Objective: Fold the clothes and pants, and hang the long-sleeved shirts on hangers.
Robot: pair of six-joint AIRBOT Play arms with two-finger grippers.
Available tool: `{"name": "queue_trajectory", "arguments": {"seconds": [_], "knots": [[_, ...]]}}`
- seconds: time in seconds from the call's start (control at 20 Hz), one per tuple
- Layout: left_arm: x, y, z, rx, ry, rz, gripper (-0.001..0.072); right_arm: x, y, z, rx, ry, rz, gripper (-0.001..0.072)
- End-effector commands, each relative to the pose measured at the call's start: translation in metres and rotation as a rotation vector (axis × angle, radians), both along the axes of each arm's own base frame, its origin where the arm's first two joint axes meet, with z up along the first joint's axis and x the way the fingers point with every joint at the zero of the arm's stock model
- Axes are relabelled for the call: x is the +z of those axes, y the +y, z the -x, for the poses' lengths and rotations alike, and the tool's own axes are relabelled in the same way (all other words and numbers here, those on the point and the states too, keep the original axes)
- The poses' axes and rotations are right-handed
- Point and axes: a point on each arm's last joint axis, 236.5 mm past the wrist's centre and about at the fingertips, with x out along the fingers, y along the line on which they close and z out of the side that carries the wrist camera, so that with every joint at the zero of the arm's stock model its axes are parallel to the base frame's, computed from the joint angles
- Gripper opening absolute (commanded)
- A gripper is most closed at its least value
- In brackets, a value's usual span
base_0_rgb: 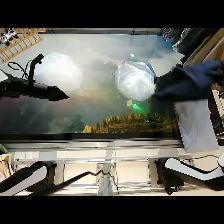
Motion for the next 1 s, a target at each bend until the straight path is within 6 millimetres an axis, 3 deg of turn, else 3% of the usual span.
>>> {"name": "queue_trajectory", "arguments": {"seconds": [0.0, 0.1, 0.2, 0.3, 0.4, 0.45, 0.5, 0.55, 0.7, 0.8, 0.85, 0.9, 0.95], "knots": [[0.005, 0.000, 0.004, -0.007, -0.013, -0.006, 0.0008, -0.054, -0.065, 0.118, -0.281, 0.141, -0.019, 0.0013], [0.004, 0.000, 0.004, -0.007, -0.011, -0.006, 0.0008, -0.113, -0.067, 0.179, -0.392, 0.270, -0.072, 0.0013], [0.004, 0.000, 0.003, -0.003, -0.014, -0.006, 0.0008, -0.171, -0.059, 0.221, -0.474, 0.366, -0.105, 0.0013], [0.004, 0.000, 0.003, -0.003, -0.014, -0.006, 0.0008, -0.213, -0.054, 0.243, -0.544, 0.417, -0.112, 0.0013], [0.004, 0.001, 0.002, -0.003, -0.014, -0.006, 0.0008, -0.238, -0.055, 0.258, -0.572, 0.472, -0.068, 0.0019], [0.004, 0.001, 0.002, -0.003, -0.014, -0.006, 0.0008, -0.239, -0.059, 0.261, -0.577, 0.479, -0.048, 0.0127], [0.004, 0.001, 0.002, -0.003, -0.014, -0.006, 0.0008, -0.234, -0.067, 0.261, -0.583, 0.473, -0.026, 0.0390], [0.004, 0.001, 0.002, -0.003, -0.014, -0.007, 0.0008, -0.221, -0.079, 0.259, -0.587, 0.458, 0.007, 0.0478], [-0.001, 0.008, 0.003, -0.001, -0.012, -0.045, 0.0008, -0.143, -0.120, 0.235, -0.531, 0.377, 0.159, 0.0479], [-0.017, 0.038, 0.001, 0.057, 0.032, -0.198, 0.0008, -0.070, -0.135, 0.179, -0.459, 0.202, 0.285, 0.0479], [-0.024, 0.062, -0.001, 0.108, 0.054, -0.312, 0.0008, -0.037, -0.128, 0.138, -0.393, 0.085, 0.327, 0.0479], [-0.028, 0.097, -0.005, 0.185, 0.071, -0.460, 0.0008, -0.013, -0.109, 0.098, -0.308, -0.020, 0.340, 0.0478], [-0.027, 0.136, -0.007, 0.276, 0.079, -0.615, 0.0008, -0.003, -0.078, 0.063, -0.208, -0.089, 0.325, 0.0478]]}}
